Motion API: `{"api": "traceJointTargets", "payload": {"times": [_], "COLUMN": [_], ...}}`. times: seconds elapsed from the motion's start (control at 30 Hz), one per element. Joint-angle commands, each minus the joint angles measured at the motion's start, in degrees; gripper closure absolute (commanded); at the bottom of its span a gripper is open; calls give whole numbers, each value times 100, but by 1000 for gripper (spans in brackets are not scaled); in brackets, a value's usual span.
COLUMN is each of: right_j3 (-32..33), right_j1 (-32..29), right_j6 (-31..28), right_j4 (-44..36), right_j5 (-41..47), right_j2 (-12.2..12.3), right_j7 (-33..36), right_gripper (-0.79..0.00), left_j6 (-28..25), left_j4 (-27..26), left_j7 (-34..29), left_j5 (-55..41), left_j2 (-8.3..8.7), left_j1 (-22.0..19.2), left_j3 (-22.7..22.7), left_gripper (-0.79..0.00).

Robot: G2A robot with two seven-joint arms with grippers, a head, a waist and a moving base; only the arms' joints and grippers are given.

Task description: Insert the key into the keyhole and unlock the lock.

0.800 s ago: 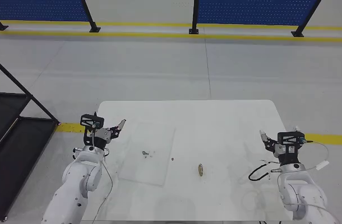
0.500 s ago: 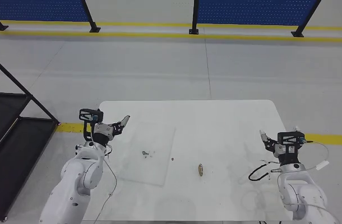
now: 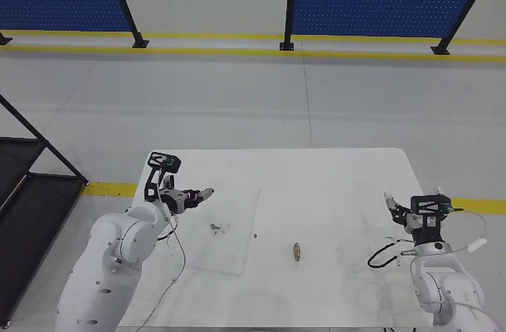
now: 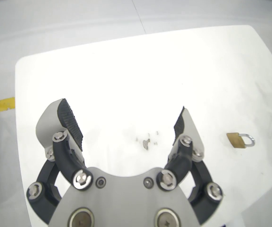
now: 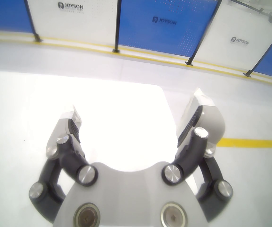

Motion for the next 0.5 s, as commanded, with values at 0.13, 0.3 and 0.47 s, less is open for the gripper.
{"api": "traceJointTargets", "payload": {"times": [0.13, 0.3, 0.47], "right_j3": [0, 0, 0], "right_j1": [0, 0, 0], "right_j6": [0, 0, 0], "right_j4": [0, 0, 0], "right_j5": [0, 0, 0], "right_j2": [0, 0, 0], "right_j7": [0, 0, 0], "right_gripper": [-785, -785, -785], "left_j6": [205, 330, 344], "left_j4": [411, 701, 1006], "left_j7": [-989, -1342, -1561], "left_j5": [-300, -832, -1298], "left_j2": [2, -13, -11], "left_j1": [-469, -614, -648], "left_j3": [238, 395, 463], "left_gripper": [-785, -785, -785]}}
